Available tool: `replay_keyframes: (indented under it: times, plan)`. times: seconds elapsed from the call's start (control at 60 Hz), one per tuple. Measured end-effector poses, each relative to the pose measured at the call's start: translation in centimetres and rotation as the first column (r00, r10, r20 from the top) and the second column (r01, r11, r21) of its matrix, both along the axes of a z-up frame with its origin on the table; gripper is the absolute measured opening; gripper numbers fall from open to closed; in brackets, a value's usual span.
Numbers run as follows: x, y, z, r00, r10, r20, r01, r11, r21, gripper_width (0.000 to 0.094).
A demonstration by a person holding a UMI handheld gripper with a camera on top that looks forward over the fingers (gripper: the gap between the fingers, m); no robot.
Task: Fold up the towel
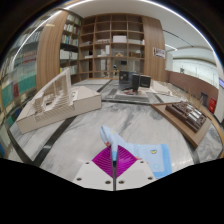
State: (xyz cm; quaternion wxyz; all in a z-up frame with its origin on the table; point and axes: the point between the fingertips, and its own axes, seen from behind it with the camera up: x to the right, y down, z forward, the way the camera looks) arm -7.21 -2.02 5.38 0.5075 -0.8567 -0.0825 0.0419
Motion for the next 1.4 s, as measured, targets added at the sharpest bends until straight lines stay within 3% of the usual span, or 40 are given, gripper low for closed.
replay_keyframes:
  times: [0.15, 0.25, 0.317, 0.333, 0.35, 0.367, 0.45, 0.483, 0.517, 0.967, 1.183, 1.3, 1.4]
  plan:
    - [7.4, 0.5, 1.8, 0.995, -0.093, -0.027, 0.094, 0.995, 0.029, 0.0036]
    - [12.1, 0.4, -0.9, 0.985, -0.170, -0.009, 0.170, 0.985, -0.027, 0.0038]
    - [13.6, 0.4, -2.9, 0.983, -0.182, -0.035, 0.179, 0.981, -0.075, 0.0104]
    - [13.8, 0.4, -3.2, 0.982, -0.182, -0.043, 0.178, 0.980, -0.086, 0.0147]
    - [14.0, 0.4, -3.5, 0.982, -0.180, -0.050, 0.174, 0.980, -0.094, 0.0270]
    - [14.2, 0.4, -3.7, 0.982, -0.180, -0.054, 0.174, 0.980, -0.101, 0.0320]
    - [15.8, -0.3, -3.7, 0.977, -0.202, -0.072, 0.194, 0.975, -0.107, 0.0882]
    - [16.4, -0.5, -3.3, 0.974, -0.211, -0.083, 0.203, 0.974, -0.099, 0.0882]
    - [16.5, -1.0, -2.6, 0.973, -0.211, -0.097, 0.201, 0.975, -0.096, 0.0814]
    - [14.9, -16.2, 4.5, 0.990, -0.094, -0.109, 0.096, 0.995, 0.012, 0.0851]
    - [15.9, -18.6, 7.8, 0.997, -0.066, -0.043, 0.070, 0.991, 0.115, 0.0853]
    - [17.0, -18.7, 7.6, 0.991, -0.091, -0.102, 0.103, 0.988, 0.116, 0.0841]
    - [16.6, -18.8, 6.7, 0.982, -0.071, -0.173, 0.088, 0.992, 0.089, 0.0835]
